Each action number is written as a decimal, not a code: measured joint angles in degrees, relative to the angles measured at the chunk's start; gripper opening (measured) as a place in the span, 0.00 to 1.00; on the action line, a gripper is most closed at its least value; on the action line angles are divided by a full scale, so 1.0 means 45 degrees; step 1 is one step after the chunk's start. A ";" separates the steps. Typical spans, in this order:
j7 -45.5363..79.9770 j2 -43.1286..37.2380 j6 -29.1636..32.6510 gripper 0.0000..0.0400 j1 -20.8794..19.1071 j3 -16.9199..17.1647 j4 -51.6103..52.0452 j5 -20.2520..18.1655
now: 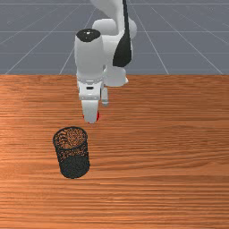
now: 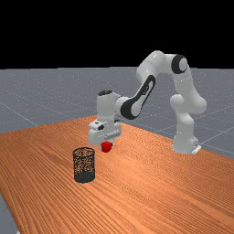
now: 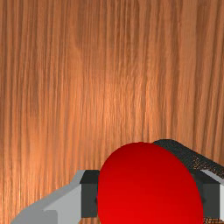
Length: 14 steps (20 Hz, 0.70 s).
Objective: Put the ball into the container
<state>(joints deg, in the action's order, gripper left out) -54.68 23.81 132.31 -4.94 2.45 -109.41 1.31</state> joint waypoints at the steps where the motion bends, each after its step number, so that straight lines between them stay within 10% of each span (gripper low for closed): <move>1: -0.0307 0.0054 -0.0019 0.70 -0.0144 0.0024 0.0076 -0.0020; 7: 0.3608 0.0259 -0.0274 0.70 0.2546 -0.1128 0.0401 0.0001; 14: 0.1879 0.0020 -0.0102 0.70 0.1477 -0.0837 -0.0024 -0.0264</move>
<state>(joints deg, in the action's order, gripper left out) -46.23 23.90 131.85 1.71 -1.31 -109.51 0.12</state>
